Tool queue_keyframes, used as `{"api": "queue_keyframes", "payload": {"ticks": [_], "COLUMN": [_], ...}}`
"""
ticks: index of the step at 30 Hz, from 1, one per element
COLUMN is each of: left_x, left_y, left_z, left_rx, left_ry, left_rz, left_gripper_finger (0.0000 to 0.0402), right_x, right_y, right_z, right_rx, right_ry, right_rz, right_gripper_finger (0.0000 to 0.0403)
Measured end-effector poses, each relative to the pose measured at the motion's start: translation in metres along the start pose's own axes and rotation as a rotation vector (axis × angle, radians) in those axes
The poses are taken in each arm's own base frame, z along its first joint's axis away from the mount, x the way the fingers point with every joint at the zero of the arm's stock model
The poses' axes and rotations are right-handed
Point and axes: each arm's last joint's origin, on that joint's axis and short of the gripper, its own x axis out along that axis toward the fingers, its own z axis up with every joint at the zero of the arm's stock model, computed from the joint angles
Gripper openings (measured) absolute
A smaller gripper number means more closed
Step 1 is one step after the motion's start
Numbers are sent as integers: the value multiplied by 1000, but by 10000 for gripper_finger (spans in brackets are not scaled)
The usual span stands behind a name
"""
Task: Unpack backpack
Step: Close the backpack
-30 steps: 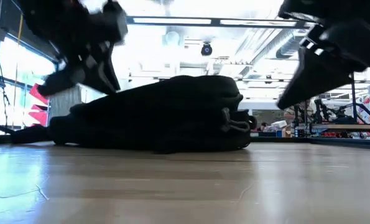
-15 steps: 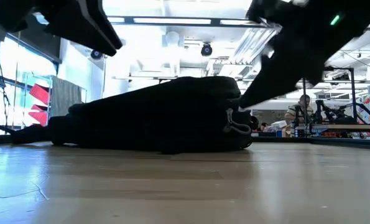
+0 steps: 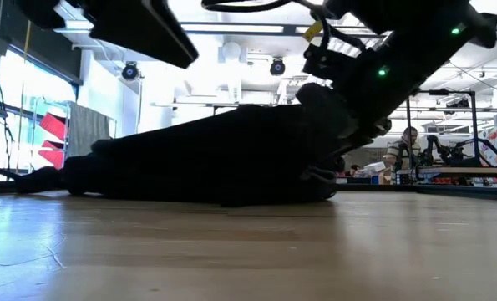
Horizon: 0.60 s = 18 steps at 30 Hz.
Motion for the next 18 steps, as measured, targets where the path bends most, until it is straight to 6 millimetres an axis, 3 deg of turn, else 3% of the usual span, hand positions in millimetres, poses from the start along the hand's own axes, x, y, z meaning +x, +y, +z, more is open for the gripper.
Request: {"api": "queue_keyframes", "payload": {"ticks": [3,7,13,18], "left_x": [19,46,83,92], "left_y": [-8,-19,-41,-59], "left_z": [2,0,-9,-9], "left_rx": [27,70,278,460], "left_ry": [-17,-24,-48,-100], "left_rz": [-13,-39,-75,-7], "left_gripper_finger": [126,126,126,135], "right_x": [5,4,-24,-48], "right_y": [-4,-4,11,23], "right_z": [2,1,3,-3], "right_rx": [-1,-55,-241,-323], "right_ry": [6,42,81,60], "right_rz": [-16,0,138,222], "right_gripper_finger": [137,24,3,2]}}
